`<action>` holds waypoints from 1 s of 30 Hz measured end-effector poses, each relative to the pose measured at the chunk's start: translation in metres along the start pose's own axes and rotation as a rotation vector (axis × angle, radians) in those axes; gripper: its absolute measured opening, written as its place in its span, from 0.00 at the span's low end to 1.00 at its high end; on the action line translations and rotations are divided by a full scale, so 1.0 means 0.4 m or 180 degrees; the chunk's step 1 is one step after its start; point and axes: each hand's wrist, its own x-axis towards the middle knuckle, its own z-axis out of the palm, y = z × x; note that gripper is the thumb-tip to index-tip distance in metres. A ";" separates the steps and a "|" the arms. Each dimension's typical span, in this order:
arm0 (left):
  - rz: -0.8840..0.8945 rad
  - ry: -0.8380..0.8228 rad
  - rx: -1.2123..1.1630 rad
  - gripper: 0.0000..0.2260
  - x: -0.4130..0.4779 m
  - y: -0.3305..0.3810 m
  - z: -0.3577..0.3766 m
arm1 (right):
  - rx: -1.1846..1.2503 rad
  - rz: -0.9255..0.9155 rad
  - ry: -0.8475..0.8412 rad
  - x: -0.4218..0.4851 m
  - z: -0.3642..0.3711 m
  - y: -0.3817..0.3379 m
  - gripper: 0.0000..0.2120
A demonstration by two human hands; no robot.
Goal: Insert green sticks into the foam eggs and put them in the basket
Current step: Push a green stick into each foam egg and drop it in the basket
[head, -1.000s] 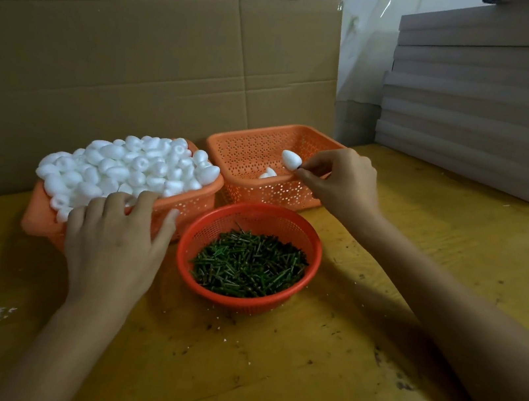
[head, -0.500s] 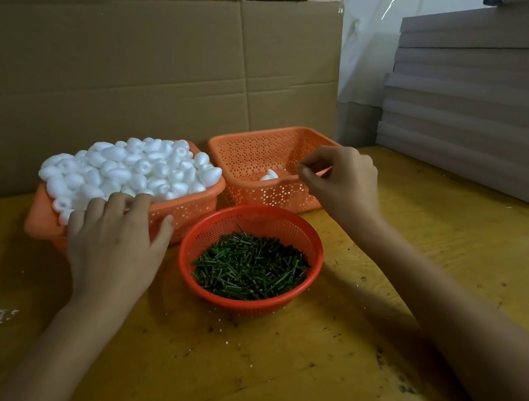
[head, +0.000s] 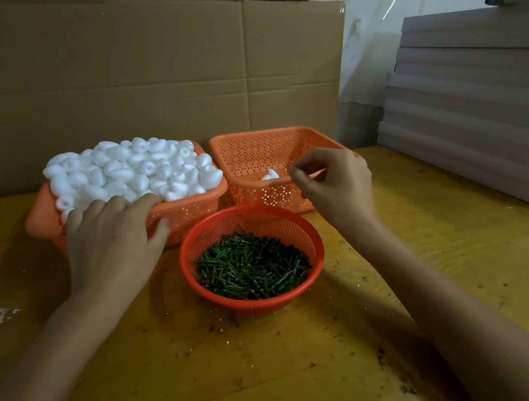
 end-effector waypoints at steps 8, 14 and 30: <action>-0.0070 0.0188 -0.0394 0.10 -0.001 -0.007 -0.002 | 0.0086 -0.0006 -0.0052 -0.004 0.003 -0.003 0.03; -0.0272 0.0463 -0.0986 0.15 -0.001 -0.002 0.004 | 0.0093 -0.0017 -0.0093 -0.003 0.002 -0.003 0.03; 0.0516 0.0619 -0.3042 0.13 -0.049 0.117 -0.049 | 0.0259 -0.0610 -0.1002 -0.013 0.010 -0.034 0.02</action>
